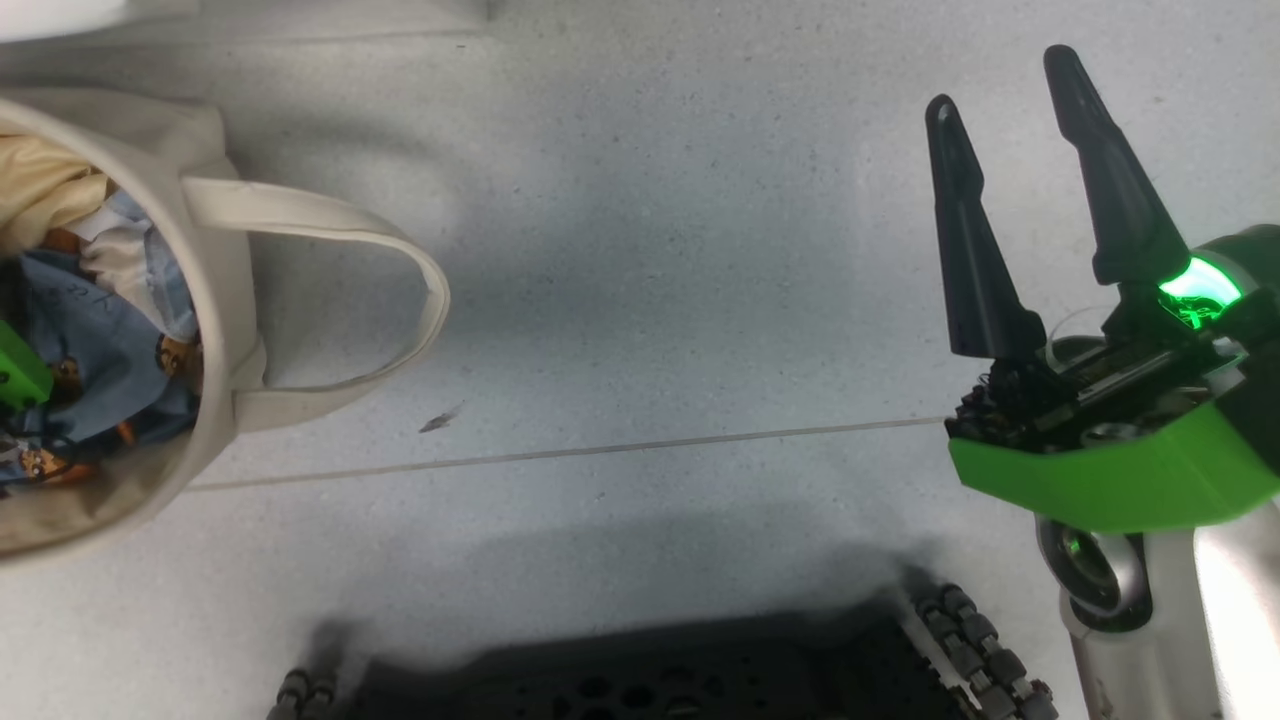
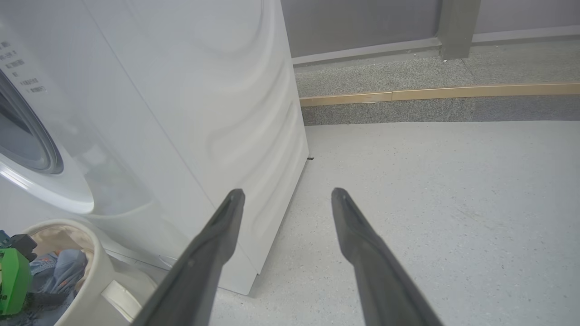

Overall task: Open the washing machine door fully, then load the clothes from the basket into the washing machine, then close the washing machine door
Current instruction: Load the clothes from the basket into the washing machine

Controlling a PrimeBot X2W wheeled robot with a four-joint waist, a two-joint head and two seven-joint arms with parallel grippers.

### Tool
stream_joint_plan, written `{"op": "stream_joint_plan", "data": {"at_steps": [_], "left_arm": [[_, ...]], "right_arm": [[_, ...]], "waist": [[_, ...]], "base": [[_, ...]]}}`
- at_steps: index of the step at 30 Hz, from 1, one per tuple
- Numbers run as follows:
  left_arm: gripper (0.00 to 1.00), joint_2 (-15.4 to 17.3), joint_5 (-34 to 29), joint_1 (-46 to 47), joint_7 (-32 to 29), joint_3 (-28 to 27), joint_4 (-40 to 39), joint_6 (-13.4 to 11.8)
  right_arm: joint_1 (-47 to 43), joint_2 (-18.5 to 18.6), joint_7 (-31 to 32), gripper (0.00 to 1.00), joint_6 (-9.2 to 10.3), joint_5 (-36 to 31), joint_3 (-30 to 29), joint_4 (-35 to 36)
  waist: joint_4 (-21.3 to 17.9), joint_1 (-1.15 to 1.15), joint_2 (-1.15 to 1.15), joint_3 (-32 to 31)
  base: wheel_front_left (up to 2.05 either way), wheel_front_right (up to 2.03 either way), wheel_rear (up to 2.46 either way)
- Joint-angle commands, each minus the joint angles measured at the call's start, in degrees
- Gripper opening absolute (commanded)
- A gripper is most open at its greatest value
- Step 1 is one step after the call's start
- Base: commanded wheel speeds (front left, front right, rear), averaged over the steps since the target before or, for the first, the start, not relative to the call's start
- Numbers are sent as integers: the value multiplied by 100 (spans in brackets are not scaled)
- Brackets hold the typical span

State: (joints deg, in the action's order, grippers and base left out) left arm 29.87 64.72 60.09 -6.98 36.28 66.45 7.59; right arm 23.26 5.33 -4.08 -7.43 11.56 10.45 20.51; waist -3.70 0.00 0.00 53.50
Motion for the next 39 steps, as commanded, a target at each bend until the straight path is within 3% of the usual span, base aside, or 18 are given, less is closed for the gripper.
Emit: {"op": "stream_joint_plan", "data": {"at_steps": [1, 10, 27, 35, 39], "left_arm": [[0, 359, 90, -87, 36, -88, 2, -10], [0, 330, 274, -454, 544, 242, -456, -10], [0, 692, 715, -1662, 1960, 1242, -1850, -10], [0, 774, 638, -2031, 2187, 1254, -2178, -10], [0, 844, 292, -2196, 2195, 804, -2495, -10]], "right_arm": [[-175, -28, 39, 100, -6, -55, 91, 229], [-149, 17, -36, 100, -6, 26, 115, -5], [-270, 350, -189, 100, -6, 643, 413, -1002], [-439, 487, -324, 100, -6, 970, 525, -1327], [-562, 571, -376, 100, -6, 1137, 529, -1443]], "waist": [[18, 0, 0, -22], [129, 0, 0, -590], [424, 0, 0, -2569], [500, 0, 0, -3379], [521, 0, 0, -3793]], "base": [[0, 0, 0], [0, 0, 0], [0, 0, 0], [0, 0, 0], [0, 0, 0]]}}
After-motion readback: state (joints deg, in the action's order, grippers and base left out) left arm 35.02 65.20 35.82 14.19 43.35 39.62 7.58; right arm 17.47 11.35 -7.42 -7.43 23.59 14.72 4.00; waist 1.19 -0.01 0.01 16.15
